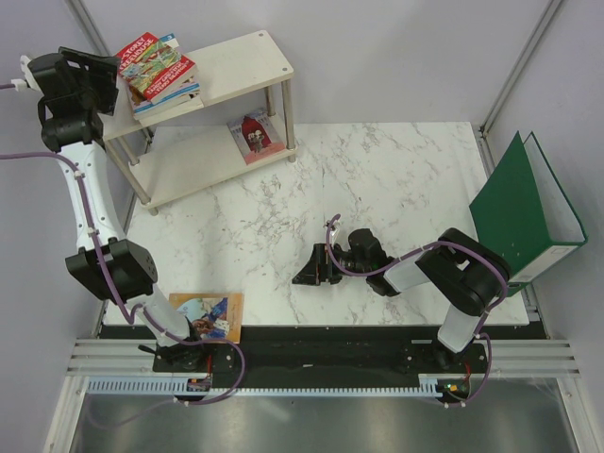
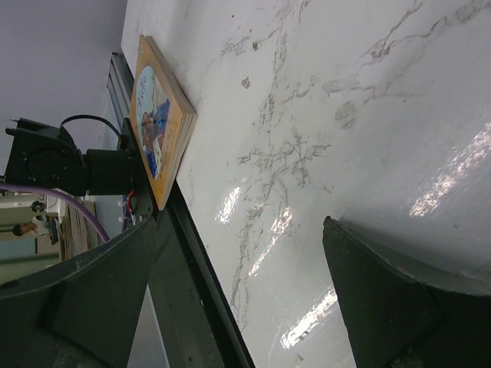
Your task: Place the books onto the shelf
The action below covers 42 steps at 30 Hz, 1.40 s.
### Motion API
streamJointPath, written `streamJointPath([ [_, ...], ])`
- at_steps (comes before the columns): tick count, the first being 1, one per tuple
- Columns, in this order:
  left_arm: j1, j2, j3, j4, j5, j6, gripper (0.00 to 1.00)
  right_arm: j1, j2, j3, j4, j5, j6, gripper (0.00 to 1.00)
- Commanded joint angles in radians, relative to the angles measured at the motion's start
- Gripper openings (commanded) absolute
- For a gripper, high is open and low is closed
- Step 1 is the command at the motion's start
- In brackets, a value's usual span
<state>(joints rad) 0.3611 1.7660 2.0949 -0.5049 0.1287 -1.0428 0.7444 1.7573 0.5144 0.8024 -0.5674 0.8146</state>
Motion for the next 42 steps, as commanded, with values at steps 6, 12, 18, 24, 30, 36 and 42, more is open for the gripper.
streamJointPath([
  [6, -0.019, 0.039, 0.083, 0.006, -0.058, 0.064, 0.68, 0.012, 0.057, -0.03, -0.184, 0.02, -0.035, 0.98],
  [12, -0.024, 0.069, 0.117, -0.004, -0.06, 0.073, 0.63, 0.01, 0.056, -0.028, -0.192, 0.021, -0.04, 0.98],
  [18, -0.036, 0.096, 0.166, -0.027, -0.064, 0.09, 0.56, 0.007, 0.054, -0.028, -0.197, 0.021, -0.042, 0.98],
  [24, -0.048, 0.105, 0.18, -0.03, -0.067, 0.119, 0.4, 0.007, 0.057, -0.027, -0.198, 0.02, -0.043, 0.98],
  [30, -0.05, 0.119, 0.206, -0.03, -0.058, 0.121, 0.3, 0.007, 0.057, -0.027, -0.2, 0.02, -0.043, 0.98],
  [36, -0.053, 0.141, 0.229, -0.03, -0.017, 0.116, 0.29, 0.006, 0.059, -0.027, -0.201, 0.018, -0.045, 0.98],
  [42, -0.096, 0.096, 0.24, -0.009, 0.003, 0.193, 0.28, 0.007, 0.065, -0.024, -0.204, 0.018, -0.045, 0.98],
])
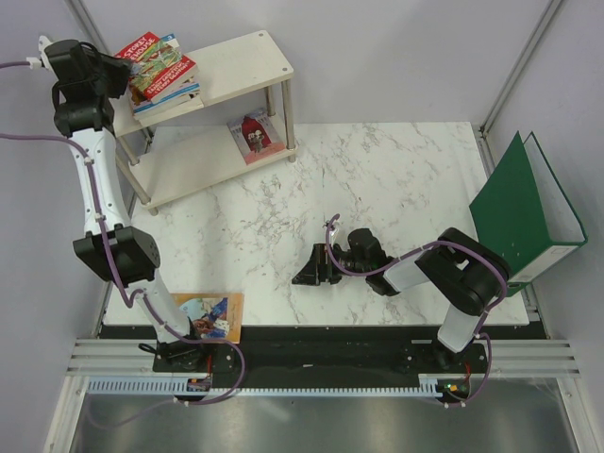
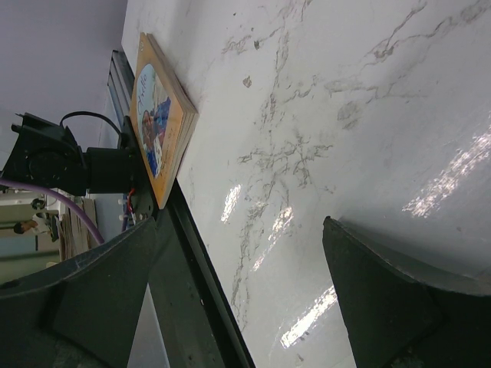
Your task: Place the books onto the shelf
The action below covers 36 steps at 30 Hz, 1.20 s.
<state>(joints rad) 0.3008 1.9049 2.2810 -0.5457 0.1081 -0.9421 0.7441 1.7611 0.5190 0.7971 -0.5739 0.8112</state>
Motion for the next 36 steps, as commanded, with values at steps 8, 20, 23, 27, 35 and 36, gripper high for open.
streamJointPath([
  [8, -0.147, -0.06, 0.103, 0.058, 0.036, 0.241, 0.27, 0.006, 0.072, -0.024, -0.197, 0.022, -0.041, 0.98],
  [20, -0.431, -0.009, 0.132, -0.002, -0.271, 0.586, 0.16, 0.006, 0.072, -0.027, -0.196, 0.022, -0.041, 0.98],
  [23, -0.454, 0.006, 0.155, 0.0, -0.303, 0.588, 0.16, 0.006, 0.069, -0.028, -0.196, 0.022, -0.041, 0.98],
  [27, -0.459, 0.014, 0.16, -0.01, -0.352, 0.591, 0.16, 0.006, 0.069, -0.028, -0.194, 0.02, -0.041, 0.98],
  [35, -0.457, 0.023, 0.153, -0.043, -0.375, 0.617, 0.17, 0.006, 0.072, -0.027, -0.194, 0.02, -0.041, 0.98],
  [36, -0.457, 0.025, 0.152, -0.046, -0.371, 0.615, 0.17, 0.008, 0.072, -0.027, -0.194, 0.02, -0.041, 0.98],
])
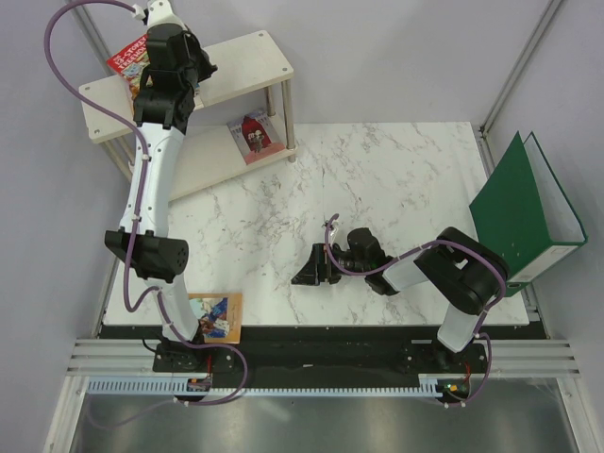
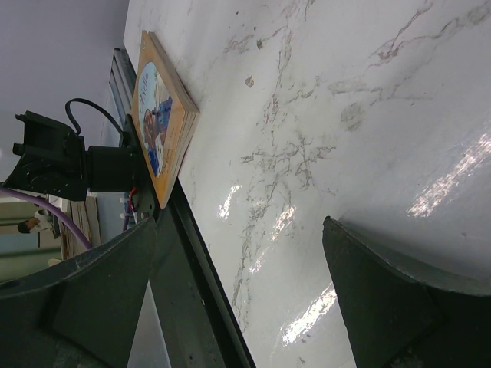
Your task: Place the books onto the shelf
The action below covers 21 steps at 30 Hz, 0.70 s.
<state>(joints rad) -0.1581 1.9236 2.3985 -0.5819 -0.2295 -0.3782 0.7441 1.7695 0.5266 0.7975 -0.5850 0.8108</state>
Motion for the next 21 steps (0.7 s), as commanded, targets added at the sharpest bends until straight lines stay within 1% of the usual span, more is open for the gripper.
streamJointPath([
  [1, 0.002, 0.006, 0.034, -0.012, -0.03, 0.048, 0.17, 0.006, 0.064, -0.034, -0.195, 0.031, -0.041, 0.98],
  [12, 0.003, 0.0, 0.027, -0.044, -0.022, 0.044, 0.17, 0.008, 0.065, -0.033, -0.196, 0.03, -0.041, 0.98],
  [21, 0.026, -0.058, -0.051, -0.058, -0.053, 0.027, 0.17, 0.008, 0.073, -0.03, -0.195, 0.028, -0.041, 0.98],
])
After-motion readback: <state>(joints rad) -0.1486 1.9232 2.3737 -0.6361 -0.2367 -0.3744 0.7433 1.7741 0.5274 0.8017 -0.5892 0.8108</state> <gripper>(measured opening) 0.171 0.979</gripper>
